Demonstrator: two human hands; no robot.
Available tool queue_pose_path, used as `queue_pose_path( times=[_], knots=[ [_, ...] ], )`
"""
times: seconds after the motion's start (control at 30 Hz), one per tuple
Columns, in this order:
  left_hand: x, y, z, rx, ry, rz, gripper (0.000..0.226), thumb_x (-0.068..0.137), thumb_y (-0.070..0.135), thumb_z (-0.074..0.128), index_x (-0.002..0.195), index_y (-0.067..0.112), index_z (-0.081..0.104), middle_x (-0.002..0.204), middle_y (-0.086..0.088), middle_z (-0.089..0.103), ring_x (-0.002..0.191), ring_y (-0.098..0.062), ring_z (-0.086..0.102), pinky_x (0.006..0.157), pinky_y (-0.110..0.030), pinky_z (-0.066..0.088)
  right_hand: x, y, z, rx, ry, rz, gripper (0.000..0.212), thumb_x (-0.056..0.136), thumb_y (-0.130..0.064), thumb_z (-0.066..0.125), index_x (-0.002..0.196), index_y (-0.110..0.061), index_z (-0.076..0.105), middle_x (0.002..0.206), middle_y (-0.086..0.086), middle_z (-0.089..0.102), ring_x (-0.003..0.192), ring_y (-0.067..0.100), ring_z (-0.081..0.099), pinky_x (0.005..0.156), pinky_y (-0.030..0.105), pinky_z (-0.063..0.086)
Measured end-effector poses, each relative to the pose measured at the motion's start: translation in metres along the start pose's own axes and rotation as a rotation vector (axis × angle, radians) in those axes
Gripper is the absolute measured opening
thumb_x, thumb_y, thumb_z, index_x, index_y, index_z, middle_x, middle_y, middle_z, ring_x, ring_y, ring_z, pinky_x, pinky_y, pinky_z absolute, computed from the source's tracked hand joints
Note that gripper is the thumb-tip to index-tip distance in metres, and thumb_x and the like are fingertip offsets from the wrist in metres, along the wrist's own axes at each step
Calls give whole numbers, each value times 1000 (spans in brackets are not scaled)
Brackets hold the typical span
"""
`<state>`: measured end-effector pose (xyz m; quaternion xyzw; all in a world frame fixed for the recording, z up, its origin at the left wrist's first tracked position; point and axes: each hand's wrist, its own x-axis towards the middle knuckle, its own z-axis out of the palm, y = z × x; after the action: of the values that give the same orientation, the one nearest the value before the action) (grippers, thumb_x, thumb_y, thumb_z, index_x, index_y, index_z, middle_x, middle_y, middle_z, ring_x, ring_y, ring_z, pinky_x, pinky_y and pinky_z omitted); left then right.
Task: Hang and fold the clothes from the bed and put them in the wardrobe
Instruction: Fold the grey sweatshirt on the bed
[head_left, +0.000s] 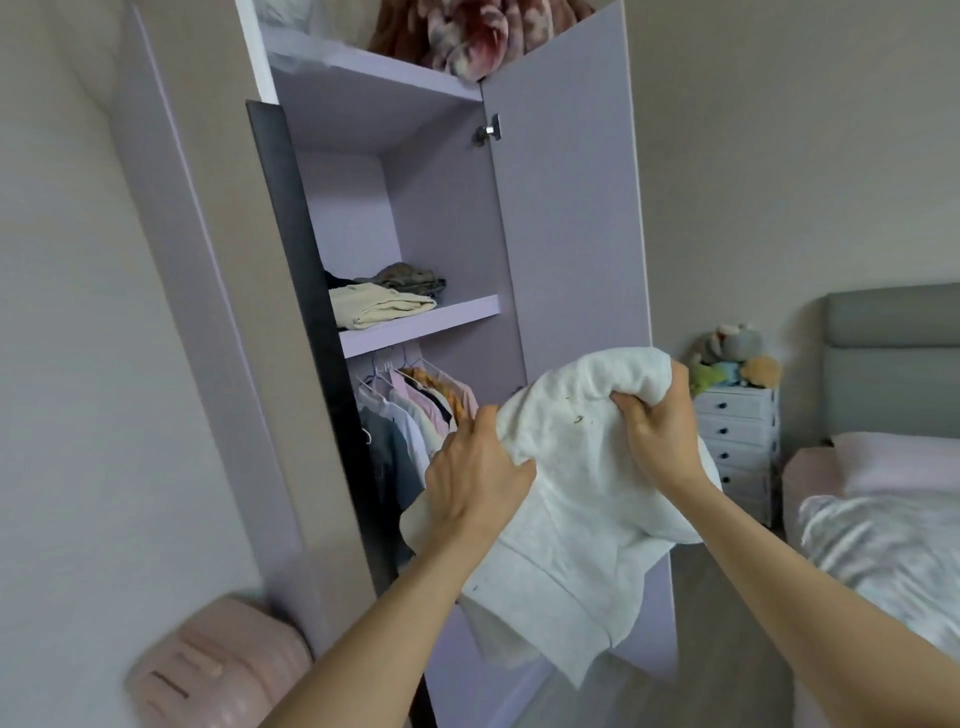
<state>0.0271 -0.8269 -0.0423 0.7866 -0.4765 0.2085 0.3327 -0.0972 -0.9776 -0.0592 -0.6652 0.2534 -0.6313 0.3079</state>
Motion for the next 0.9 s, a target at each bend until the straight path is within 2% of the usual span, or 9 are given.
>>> queue_pose_path(
  times=[0.1,0.23,0.4,0.5,0.57,0.7,0.77,0.9],
  knots=[
    [50,1,49,-39,3,-63,52,77,40,67,121,24,45,111,1,61,100,-25,58,77,-35,47,44,32,21,-40,64,21,34,81,-32,52,106,-8,54,100,0,63,93,15,62,80,45,52],
    [132,-2,112,-48,23,-95,52,75,41,67,119,23,46,109,-1,62,97,-27,59,76,-36,49,113,72,53,-55,96,13,32,89,-14,55,120,-11,46,110,-4,57,100,20,57,91,40,45],
    [261,2,169,-92,67,-108,51,75,43,66,119,27,45,109,0,62,100,-26,58,77,-35,46,229,121,99,-97,190,-80,27,86,-4,53,112,-11,51,98,-16,48,102,21,54,100,41,37],
    [328,-8,171,-196,144,-174,53,73,43,69,118,29,46,104,3,62,97,-24,58,77,-35,48,299,113,147,-53,222,-168,29,81,3,50,105,-14,52,87,-21,44,92,15,49,104,42,30],
    [367,-25,164,-264,203,-234,53,70,42,72,115,27,47,100,3,62,94,-25,58,79,-38,49,336,101,189,-49,211,-254,32,78,2,48,106,-14,53,87,-17,48,89,12,46,104,43,28],
    [430,-69,142,-346,332,-327,55,68,39,75,114,23,49,96,3,60,89,-24,56,76,-35,47,390,78,273,-39,184,-428,44,79,-1,51,122,-13,52,104,0,58,103,23,51,106,49,27],
    [466,-95,128,-387,402,-353,54,68,37,76,111,20,49,96,2,59,87,-25,55,74,-34,45,416,61,317,-30,157,-503,48,81,-4,51,128,-16,49,112,1,57,108,23,49,108,48,24],
    [530,-153,105,-555,547,-421,48,64,35,79,101,21,51,94,0,62,89,-28,59,84,-42,50,465,23,406,-18,64,-684,50,83,-5,50,131,-17,46,113,-1,55,112,23,46,112,51,15]
  ],
)
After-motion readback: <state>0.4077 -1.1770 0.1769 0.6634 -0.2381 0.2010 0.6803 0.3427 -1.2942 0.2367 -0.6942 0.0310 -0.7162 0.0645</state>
